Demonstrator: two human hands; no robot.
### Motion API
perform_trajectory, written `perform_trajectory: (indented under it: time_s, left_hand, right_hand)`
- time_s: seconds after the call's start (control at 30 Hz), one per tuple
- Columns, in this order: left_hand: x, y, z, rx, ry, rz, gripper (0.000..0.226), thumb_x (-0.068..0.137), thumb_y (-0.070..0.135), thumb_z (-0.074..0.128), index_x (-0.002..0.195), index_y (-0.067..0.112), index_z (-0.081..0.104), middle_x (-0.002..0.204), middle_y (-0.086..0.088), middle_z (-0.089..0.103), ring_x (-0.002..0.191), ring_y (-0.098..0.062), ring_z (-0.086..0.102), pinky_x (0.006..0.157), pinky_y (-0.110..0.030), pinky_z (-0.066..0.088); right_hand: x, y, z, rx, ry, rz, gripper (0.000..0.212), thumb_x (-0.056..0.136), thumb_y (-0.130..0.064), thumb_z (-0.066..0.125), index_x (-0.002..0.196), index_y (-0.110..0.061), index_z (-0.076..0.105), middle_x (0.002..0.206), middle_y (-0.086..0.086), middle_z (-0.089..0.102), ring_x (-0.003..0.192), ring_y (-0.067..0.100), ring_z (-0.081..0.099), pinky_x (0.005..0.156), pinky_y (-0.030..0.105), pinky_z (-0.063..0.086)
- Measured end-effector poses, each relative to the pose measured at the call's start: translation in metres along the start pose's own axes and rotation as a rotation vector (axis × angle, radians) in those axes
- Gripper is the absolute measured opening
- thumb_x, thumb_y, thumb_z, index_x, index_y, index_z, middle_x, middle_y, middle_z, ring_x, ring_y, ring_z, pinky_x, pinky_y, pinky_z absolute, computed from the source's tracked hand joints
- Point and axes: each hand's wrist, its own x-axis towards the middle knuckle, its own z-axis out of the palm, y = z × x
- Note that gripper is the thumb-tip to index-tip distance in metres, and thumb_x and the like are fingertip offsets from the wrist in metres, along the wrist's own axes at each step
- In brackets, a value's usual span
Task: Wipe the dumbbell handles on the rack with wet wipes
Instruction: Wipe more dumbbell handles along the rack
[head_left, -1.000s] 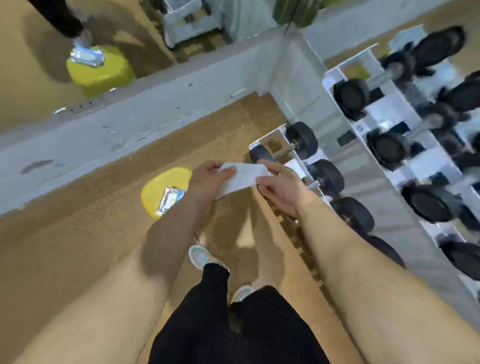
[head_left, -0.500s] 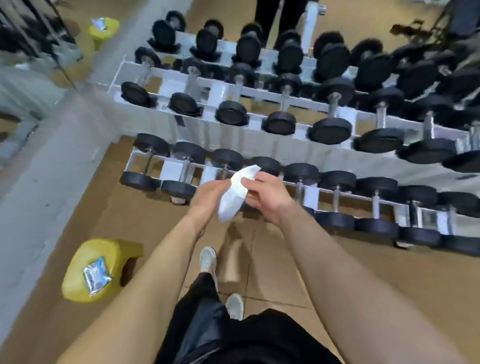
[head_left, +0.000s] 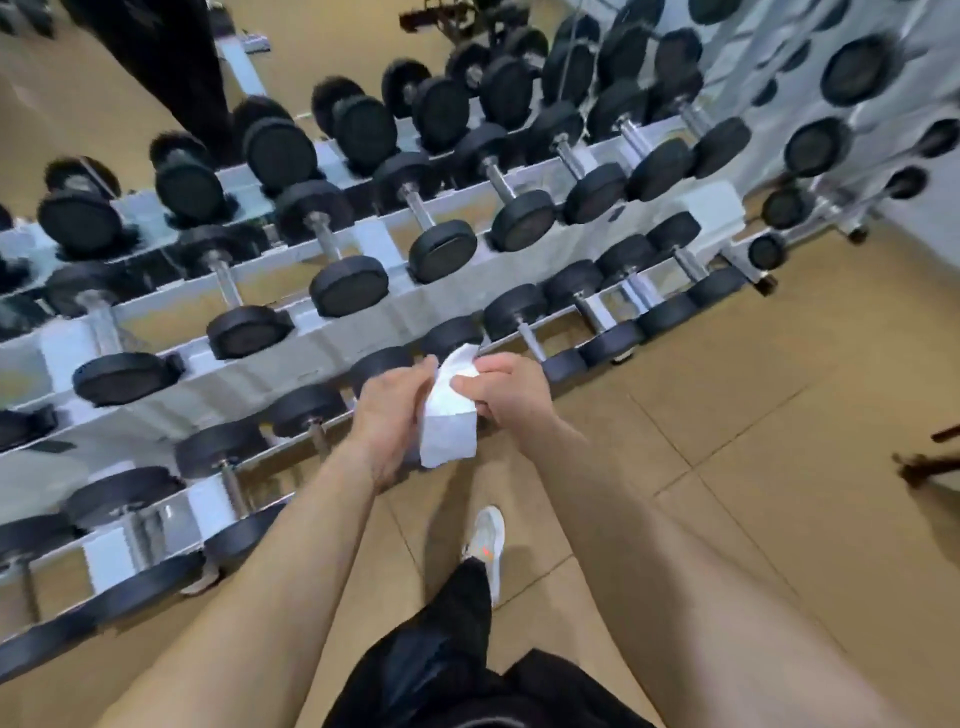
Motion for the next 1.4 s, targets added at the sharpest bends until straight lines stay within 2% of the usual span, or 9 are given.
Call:
perform_trajectory:
  time_s: [0.17,0.27,0.37,0.47,0.63,0.83,0.97,1.1,1.4]
  left_hand:
    - [0.075,0.034,0.059,-0.126,-0.297,-0.22,0.023,0.102,0.007,0.054,0.116,-0.003,0.068,0.115,-0.023,0.069,0.102,-0.028,0.064,0.099,-0.039,0.052]
    - [0.121,0.05,0.095,-0.156,-0.453,-0.266,0.026,0.103,0.005,0.052,0.125,0.0,0.064,0.127,-0.021,0.067,0.111,-0.03,0.069,0.103,-0.039,0.052]
    - [0.166,0.057,0.123,-0.082,-0.538,-0.286,0.036,0.098,0.006,0.062,0.134,0.003,0.06,0.133,-0.022,0.064,0.129,-0.036,0.057,0.113,-0.048,0.043]
    - [0.201,0.067,0.147,-0.064,-0.549,-0.325,0.038,0.096,0.005,0.064,0.134,0.007,0.058,0.128,-0.018,0.067,0.126,-0.035,0.06,0.11,-0.049,0.046]
    - [0.243,0.08,0.168,-0.103,-0.546,-0.245,0.034,0.094,0.01,0.059,0.125,0.016,0.07,0.127,-0.02,0.066,0.108,-0.027,0.062,0.097,-0.034,0.047]
    - [0.256,0.081,0.191,-0.197,-0.427,-0.29,0.014,0.095,0.008,0.062,0.108,0.007,0.069,0.084,-0.003,0.065,0.067,-0.01,0.051,0.065,-0.022,0.042]
    - [0.26,0.083,0.208,-0.028,-0.417,-0.183,0.024,0.096,0.021,0.068,0.115,0.006,0.07,0.096,-0.007,0.074,0.074,-0.011,0.067,0.063,-0.022,0.051]
    - [0.259,0.087,0.239,0.006,-0.41,-0.128,0.02,0.094,0.024,0.071,0.111,0.016,0.071,0.102,-0.006,0.077,0.095,-0.022,0.074,0.083,-0.034,0.061]
    - [0.277,0.097,0.332,0.047,-0.232,-0.142,0.025,0.092,0.034,0.073,0.104,0.013,0.069,0.092,-0.004,0.074,0.081,-0.017,0.07,0.073,-0.031,0.059]
  right_hand:
    - [0.073,-0.009,-0.054,0.078,0.091,0.015,0.019,0.077,-0.002,0.079,0.088,0.006,0.067,0.077,0.006,0.057,0.075,0.018,0.055,0.067,0.033,0.045]
    - [0.113,-0.02,-0.089,0.12,0.162,0.074,0.028,0.082,0.005,0.078,0.107,-0.003,0.069,0.088,0.008,0.07,0.081,0.018,0.066,0.076,0.038,0.057]
    - [0.149,-0.028,-0.123,0.032,0.19,0.066,0.022,0.081,-0.001,0.081,0.098,-0.01,0.071,0.071,-0.009,0.069,0.069,0.009,0.066,0.068,0.03,0.057]
    - [0.182,-0.03,-0.149,-0.06,0.242,0.092,0.022,0.079,-0.004,0.083,0.095,-0.01,0.069,0.064,-0.009,0.064,0.066,0.011,0.064,0.07,0.035,0.059]
    - [0.219,-0.032,-0.168,-0.072,0.204,0.162,0.01,0.094,-0.011,0.068,0.098,-0.018,0.073,0.088,0.003,0.067,0.086,0.02,0.064,0.089,0.046,0.059]
    - [0.24,-0.041,-0.17,0.042,0.068,0.213,0.012,0.093,-0.014,0.066,0.096,-0.011,0.077,0.092,0.022,0.062,0.085,0.027,0.055,0.076,0.04,0.047]
    - [0.247,-0.038,-0.183,-0.036,0.091,0.153,0.014,0.095,-0.024,0.071,0.094,-0.011,0.077,0.093,0.025,0.071,0.081,0.04,0.063,0.08,0.05,0.057]
    - [0.255,-0.036,-0.204,-0.059,0.164,0.16,0.016,0.1,-0.02,0.064,0.096,-0.006,0.071,0.094,0.026,0.073,0.088,0.044,0.069,0.083,0.052,0.06]
    - [0.294,-0.032,-0.287,0.066,0.139,0.086,0.009,0.085,-0.015,0.082,0.084,-0.013,0.073,0.087,0.015,0.074,0.081,0.033,0.069,0.082,0.051,0.056]
